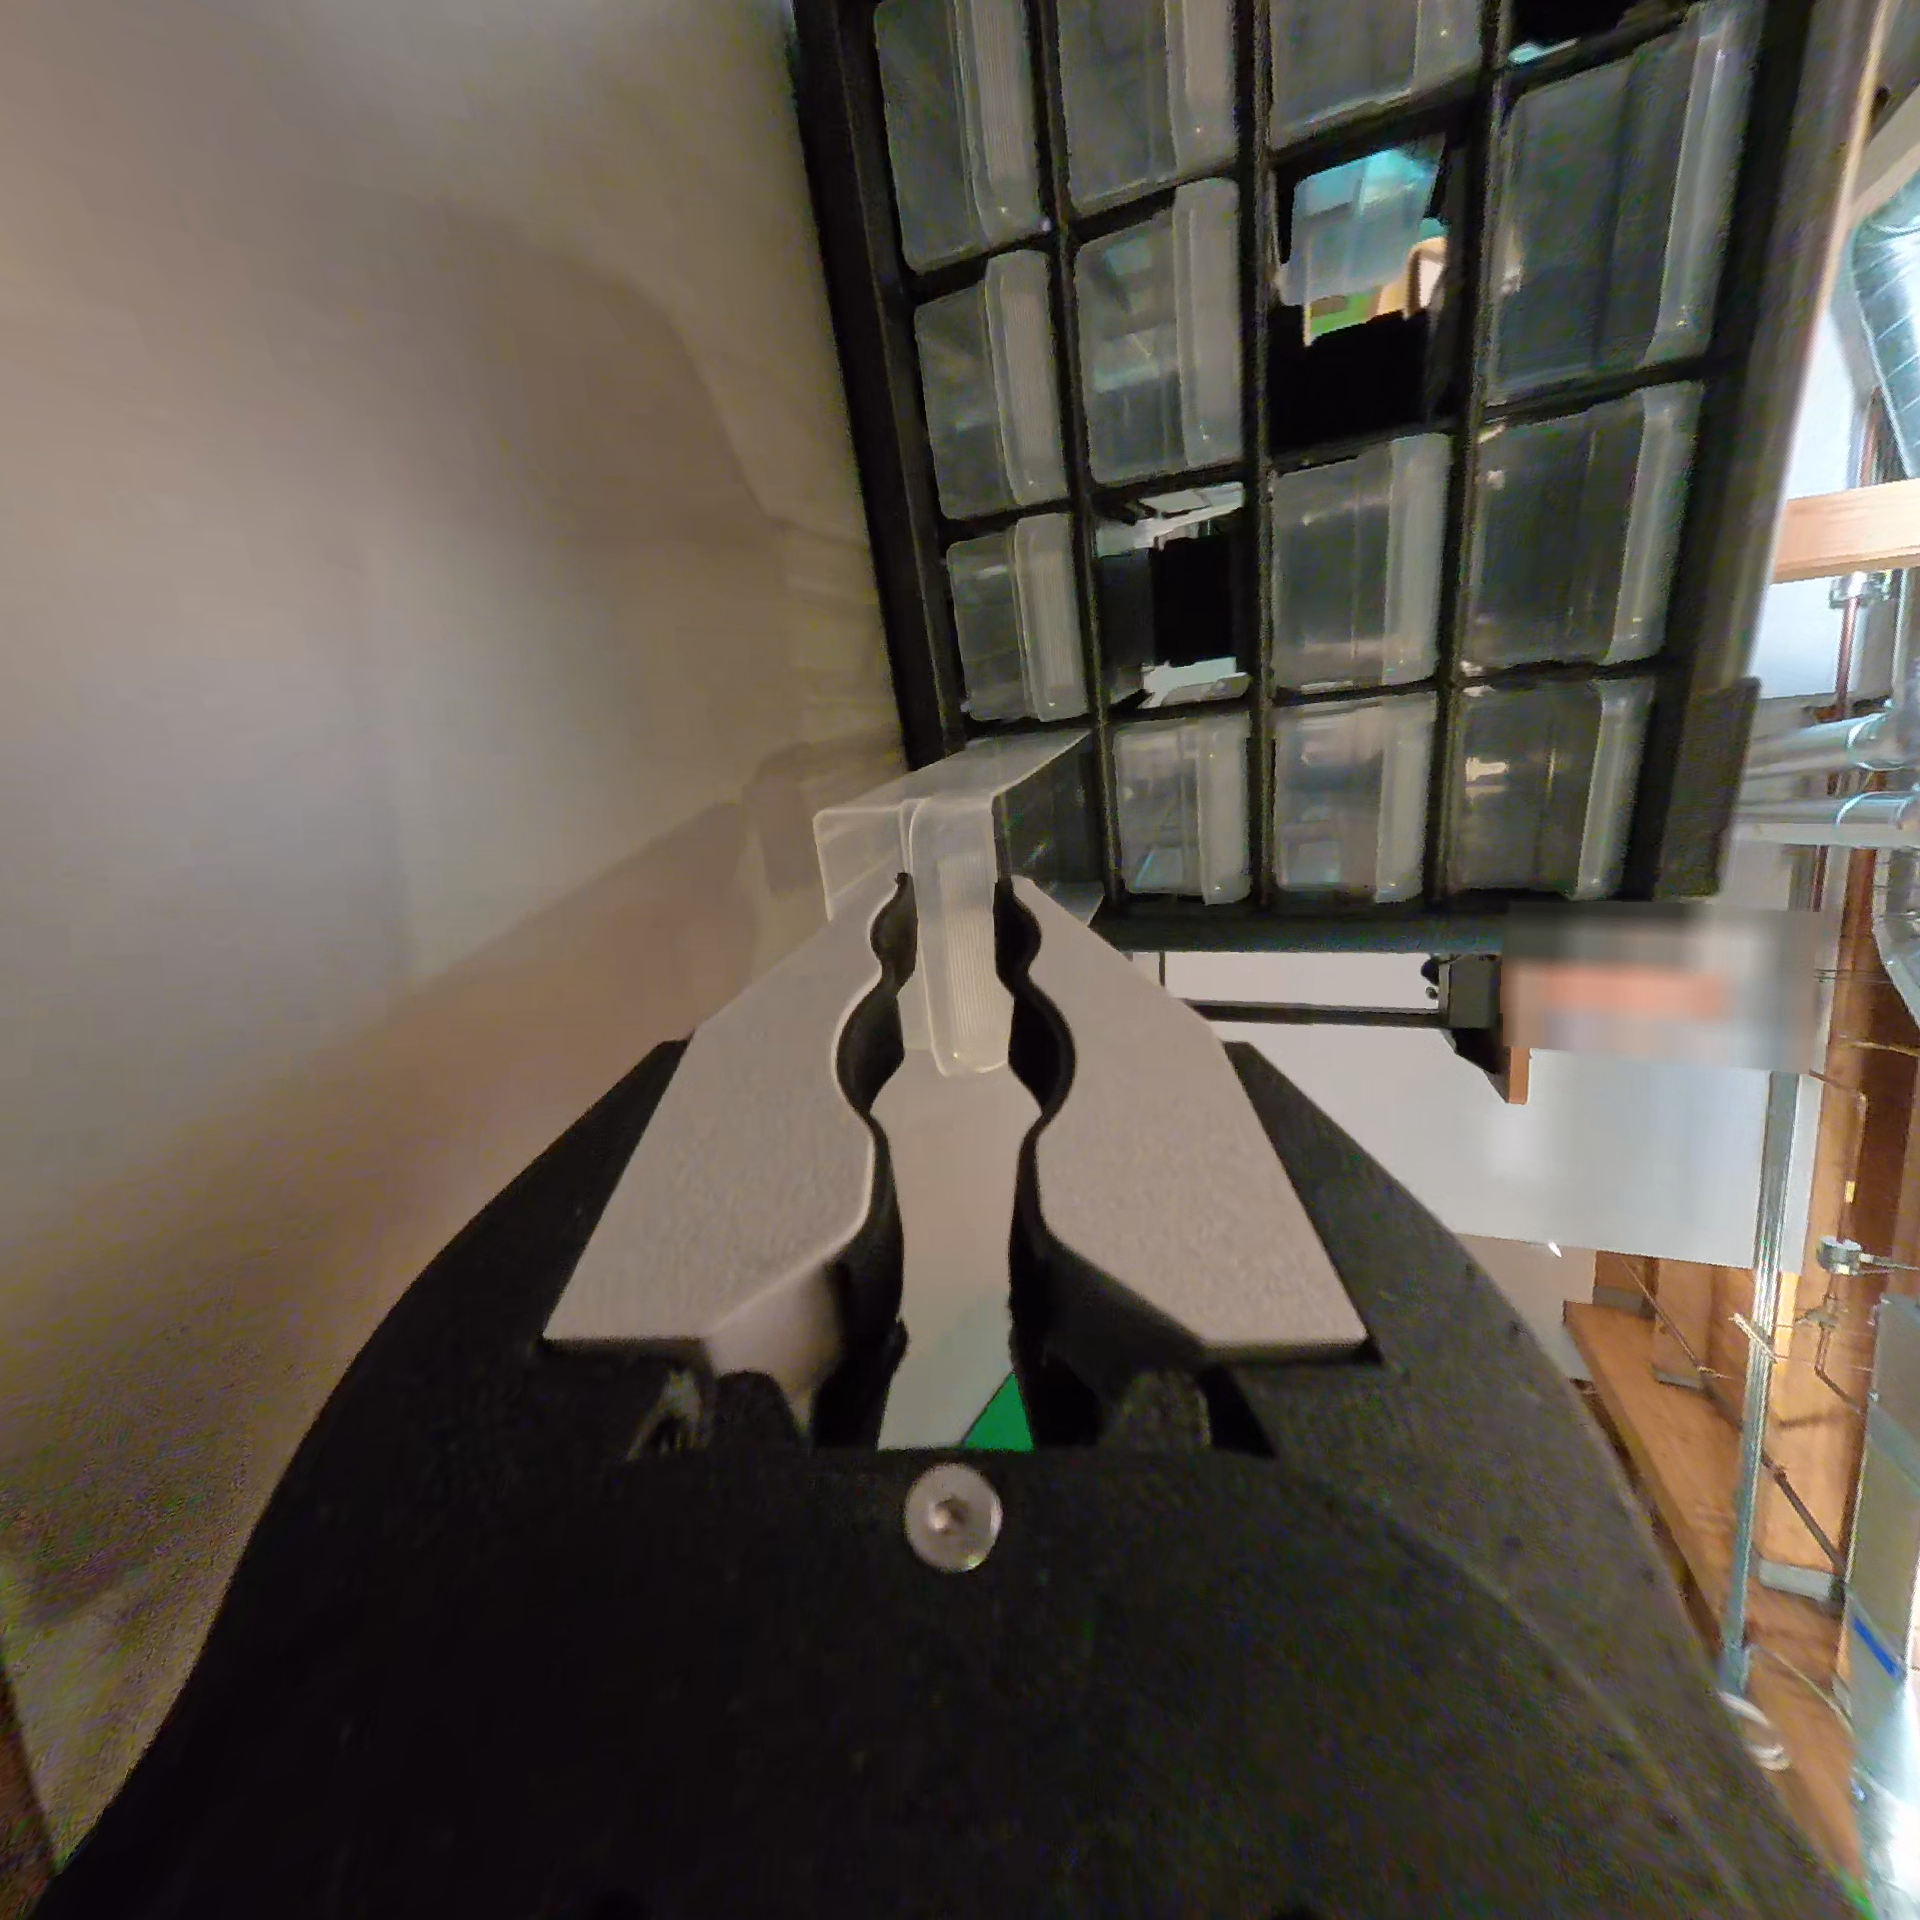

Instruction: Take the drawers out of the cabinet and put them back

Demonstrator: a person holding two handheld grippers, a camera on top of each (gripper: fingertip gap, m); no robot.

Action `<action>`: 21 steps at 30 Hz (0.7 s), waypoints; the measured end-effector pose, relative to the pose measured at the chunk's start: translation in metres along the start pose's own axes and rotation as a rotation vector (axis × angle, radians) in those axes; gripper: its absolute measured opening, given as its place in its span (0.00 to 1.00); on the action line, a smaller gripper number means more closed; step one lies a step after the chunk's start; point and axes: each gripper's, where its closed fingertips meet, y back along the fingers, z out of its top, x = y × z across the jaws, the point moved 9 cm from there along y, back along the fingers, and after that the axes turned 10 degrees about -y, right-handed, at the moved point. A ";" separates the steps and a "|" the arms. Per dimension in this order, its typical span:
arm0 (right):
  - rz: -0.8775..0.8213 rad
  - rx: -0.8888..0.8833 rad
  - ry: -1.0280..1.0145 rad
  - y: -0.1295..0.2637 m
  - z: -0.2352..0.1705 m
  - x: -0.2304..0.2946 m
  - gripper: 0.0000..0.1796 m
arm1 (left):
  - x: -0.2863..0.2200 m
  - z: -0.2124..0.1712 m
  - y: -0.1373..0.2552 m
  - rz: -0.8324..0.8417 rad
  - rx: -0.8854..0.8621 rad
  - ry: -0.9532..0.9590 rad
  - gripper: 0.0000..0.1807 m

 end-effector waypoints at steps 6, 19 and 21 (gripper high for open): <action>0.011 -0.007 0.013 0.007 -0.003 0.018 0.08 | 0.000 0.000 0.000 0.005 0.002 0.000 0.00; 0.114 0.065 -0.071 0.022 0.009 -0.022 0.06 | 0.000 0.000 0.000 0.007 0.008 0.006 0.00; 0.128 0.061 -0.109 0.020 0.013 -0.038 0.05 | 0.000 0.000 0.000 0.007 0.008 0.007 0.00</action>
